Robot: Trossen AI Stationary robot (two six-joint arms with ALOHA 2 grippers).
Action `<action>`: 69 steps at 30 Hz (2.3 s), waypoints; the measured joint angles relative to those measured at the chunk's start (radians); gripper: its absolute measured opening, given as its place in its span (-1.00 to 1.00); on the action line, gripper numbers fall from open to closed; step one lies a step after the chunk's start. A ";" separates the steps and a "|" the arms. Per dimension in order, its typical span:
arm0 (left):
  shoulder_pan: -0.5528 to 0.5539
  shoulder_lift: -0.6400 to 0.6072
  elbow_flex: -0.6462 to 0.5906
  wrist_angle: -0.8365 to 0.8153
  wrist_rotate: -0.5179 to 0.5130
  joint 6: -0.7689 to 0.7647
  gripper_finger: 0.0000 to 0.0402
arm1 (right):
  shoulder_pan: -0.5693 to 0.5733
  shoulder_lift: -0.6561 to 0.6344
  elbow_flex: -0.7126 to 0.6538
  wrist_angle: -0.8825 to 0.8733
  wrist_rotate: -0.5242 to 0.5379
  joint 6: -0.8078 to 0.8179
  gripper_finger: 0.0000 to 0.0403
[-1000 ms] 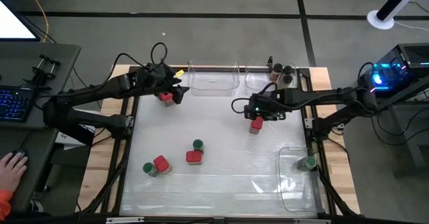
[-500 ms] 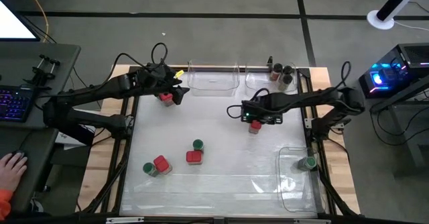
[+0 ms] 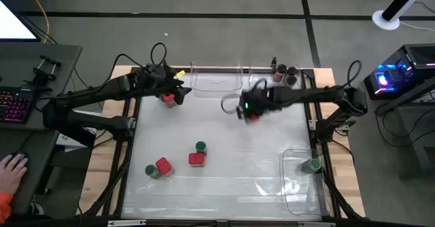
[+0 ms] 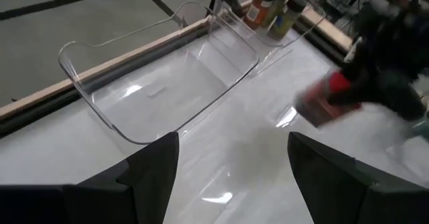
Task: Sort spices by type
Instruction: Put the red seasoning can into the left transparent bin
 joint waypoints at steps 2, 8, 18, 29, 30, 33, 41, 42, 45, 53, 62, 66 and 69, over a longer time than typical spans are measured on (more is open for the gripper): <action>0.000 -0.014 0.000 0.000 -0.003 -0.023 0.33 | -0.047 0.000 0.102 0.022 0.045 -0.146 0.06; 0.000 -0.050 0.000 0.006 -0.073 -0.069 0.33 | -0.234 0.065 0.401 0.121 0.070 -0.504 0.06; -0.001 -0.055 0.000 0.054 -0.085 -0.134 0.33 | -0.413 0.532 0.848 -0.157 -0.162 -0.535 0.06; -0.003 -0.055 0.000 0.052 -0.038 -0.133 0.33 | -0.432 0.771 1.048 -0.335 -0.063 -0.365 0.06; -0.003 -0.055 0.000 0.051 -0.026 -0.133 0.33 | -0.434 0.777 1.048 -0.333 -0.063 -0.335 0.06; -0.003 -0.055 0.000 0.047 0.000 -0.131 0.33 | -0.440 0.793 1.053 -0.332 -0.063 -0.270 0.06; -0.003 -0.055 0.000 0.042 0.041 -0.093 0.33 | -0.439 0.798 1.053 -0.252 -0.037 -0.214 0.37; -0.003 -0.055 0.000 0.041 0.051 -0.086 0.33 | -0.440 0.799 1.052 -0.256 -0.037 -0.209 0.44; -0.003 -0.055 0.000 0.024 0.060 -0.080 0.33 | -0.441 0.801 1.052 -0.263 -0.037 -0.190 0.58; -0.003 -0.055 0.000 -0.003 0.055 -0.078 0.33 | -0.440 0.801 1.073 -0.268 -0.092 -0.217 0.63; -0.003 -0.055 0.000 -0.027 0.049 -0.054 0.33 | -0.409 0.723 1.090 -0.211 -0.062 -0.353 0.63; -0.003 -0.055 0.000 -0.030 0.032 -0.054 0.33 | -0.388 0.724 1.086 -0.156 -0.107 -0.415 0.44; -0.003 -0.055 0.000 -0.027 0.016 -0.055 0.33 | -0.375 0.754 1.085 -0.119 -0.145 -0.415 0.02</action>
